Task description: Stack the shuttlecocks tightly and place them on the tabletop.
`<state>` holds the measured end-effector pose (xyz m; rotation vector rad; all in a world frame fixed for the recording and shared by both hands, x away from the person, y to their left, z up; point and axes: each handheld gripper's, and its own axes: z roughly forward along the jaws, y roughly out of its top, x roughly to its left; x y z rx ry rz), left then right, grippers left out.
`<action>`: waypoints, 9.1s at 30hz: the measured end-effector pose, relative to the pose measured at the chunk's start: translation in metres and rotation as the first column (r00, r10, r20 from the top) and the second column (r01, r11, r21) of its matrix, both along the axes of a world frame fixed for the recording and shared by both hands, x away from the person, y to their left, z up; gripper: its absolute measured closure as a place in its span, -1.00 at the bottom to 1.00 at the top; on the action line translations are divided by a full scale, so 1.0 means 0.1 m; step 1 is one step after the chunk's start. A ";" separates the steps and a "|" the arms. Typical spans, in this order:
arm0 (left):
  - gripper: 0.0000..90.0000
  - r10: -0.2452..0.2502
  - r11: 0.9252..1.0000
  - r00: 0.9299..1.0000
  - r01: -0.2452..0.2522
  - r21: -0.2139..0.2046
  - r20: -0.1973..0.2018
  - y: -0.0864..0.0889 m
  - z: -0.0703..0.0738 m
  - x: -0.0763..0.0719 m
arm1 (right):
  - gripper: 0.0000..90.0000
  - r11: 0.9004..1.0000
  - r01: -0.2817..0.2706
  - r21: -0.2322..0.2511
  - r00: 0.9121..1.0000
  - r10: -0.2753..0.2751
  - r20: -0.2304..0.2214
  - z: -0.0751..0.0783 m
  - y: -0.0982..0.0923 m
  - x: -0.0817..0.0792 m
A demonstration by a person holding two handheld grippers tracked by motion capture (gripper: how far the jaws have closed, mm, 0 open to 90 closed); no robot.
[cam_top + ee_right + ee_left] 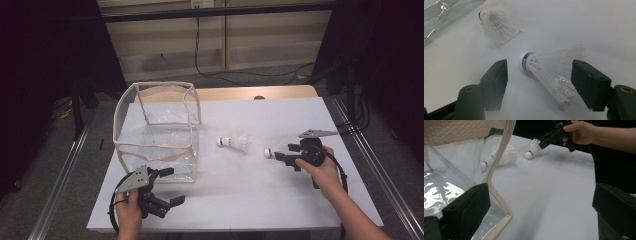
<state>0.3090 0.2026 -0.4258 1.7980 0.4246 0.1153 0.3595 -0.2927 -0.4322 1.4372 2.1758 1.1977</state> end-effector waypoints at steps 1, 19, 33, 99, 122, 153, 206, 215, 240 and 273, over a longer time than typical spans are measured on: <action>-0.96 0.003 1.000 1.000 -0.003 -0.001 0.002 0.00 0.00 0.00 | -0.31 1.000 -0.002 -0.004 1.000 0.002 0.001 0.00 0.00 0.00; -0.96 0.002 1.000 1.000 -0.002 -0.003 0.010 0.01 0.00 0.00 | 0.50 0.999 -0.041 -0.013 0.999 0.041 -0.009 -0.01 0.01 0.00; -0.96 -0.004 1.000 1.000 0.004 -0.003 0.005 0.00 0.00 -0.01 | 0.91 0.998 -0.069 -0.003 0.998 0.069 -0.004 0.00 0.02 0.00; -0.96 -0.015 1.000 1.000 0.015 0.003 0.006 -0.01 -0.01 -0.02 | 1.00 0.996 -0.085 0.039 0.994 0.082 0.077 0.15 0.17 0.12; -0.96 -0.012 1.000 1.000 0.012 -0.004 0.003 0.00 0.00 -0.02 | 1.00 0.992 -0.110 0.065 0.991 0.105 0.079 0.12 0.31 0.16; -0.95 -0.013 1.000 1.000 0.013 -0.002 0.005 0.01 -0.01 -0.02 | 1.00 0.990 -0.129 0.057 0.989 0.124 0.085 0.09 0.45 0.21; -0.96 -0.015 1.000 1.000 0.015 -0.002 0.002 0.01 -0.01 -0.02 | 1.00 0.988 -0.130 0.087 0.989 0.122 0.088 0.01 0.63 0.30; -0.96 -0.016 1.000 1.000 0.016 -0.002 0.001 0.00 -0.01 -0.02 | 1.00 0.988 -0.126 0.094 0.989 0.118 0.088 -0.01 0.64 0.31; -0.95 -0.015 1.000 1.000 0.015 -0.003 -0.002 0.00 -0.02 -0.02 | 1.00 0.986 -0.133 0.096 0.989 0.126 0.082 -0.08 0.73 0.35; -0.95 -0.016 1.000 1.000 0.016 -0.002 -0.001 0.00 -0.02 -0.02 | 1.00 0.986 -0.132 0.100 0.988 0.124 0.088 -0.11 0.79 0.36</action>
